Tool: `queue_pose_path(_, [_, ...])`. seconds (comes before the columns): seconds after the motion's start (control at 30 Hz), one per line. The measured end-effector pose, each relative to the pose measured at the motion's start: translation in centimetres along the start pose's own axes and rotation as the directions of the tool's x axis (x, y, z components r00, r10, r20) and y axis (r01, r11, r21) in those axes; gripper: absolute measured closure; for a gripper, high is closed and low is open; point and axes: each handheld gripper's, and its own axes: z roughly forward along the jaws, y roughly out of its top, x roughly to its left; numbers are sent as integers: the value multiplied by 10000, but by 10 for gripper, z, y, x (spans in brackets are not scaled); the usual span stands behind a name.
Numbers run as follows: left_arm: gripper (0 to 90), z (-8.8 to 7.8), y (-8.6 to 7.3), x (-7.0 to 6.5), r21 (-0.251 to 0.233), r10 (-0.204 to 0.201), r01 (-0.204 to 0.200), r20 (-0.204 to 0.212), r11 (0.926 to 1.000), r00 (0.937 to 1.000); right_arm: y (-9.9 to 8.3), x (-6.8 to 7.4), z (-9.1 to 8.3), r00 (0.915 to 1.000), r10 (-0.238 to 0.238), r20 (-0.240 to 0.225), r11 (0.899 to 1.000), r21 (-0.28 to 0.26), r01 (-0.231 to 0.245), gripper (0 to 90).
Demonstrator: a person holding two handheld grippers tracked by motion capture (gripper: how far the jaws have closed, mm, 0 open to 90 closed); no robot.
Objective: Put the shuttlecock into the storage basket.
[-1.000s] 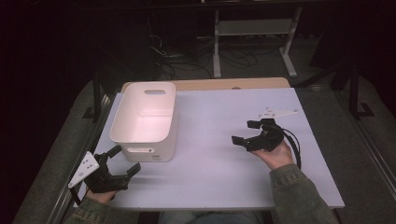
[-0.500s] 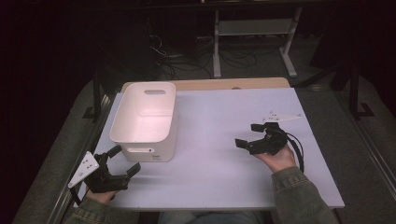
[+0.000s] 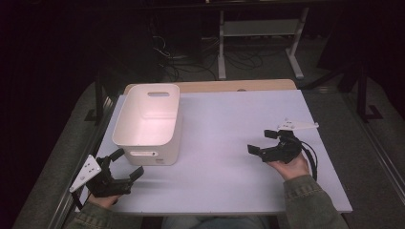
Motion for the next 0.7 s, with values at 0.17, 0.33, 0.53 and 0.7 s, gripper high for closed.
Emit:
queue_pose_path(0.17, [0, 0, 0, 0, 21, -14, 14, -11, 10000, 10000, -5, -4, -8, 9999, 103, 133, 9998, -173, -101, 0])
queue_pose_path(0.33, [0, 0, 0, 0, 15, 0, 0, -9, 10000, 10000, -12, -8, -14, 9995, 179, 264, 9996, -202, -174, 0])
queue_pose_path(0.53, [0, 0, 0, 0, -3, 0, 0, -2, 10000, 10000, -18, -12, -22, 9983, 238, 524, 9986, -484, -212, 0])
queue_pose_path(0.7, [0, 0, 0, 0, -9, -11, 11, 2, 10000, 10000, -22, -15, -27, 9969, 345, 705, 9980, -548, -307, 0])
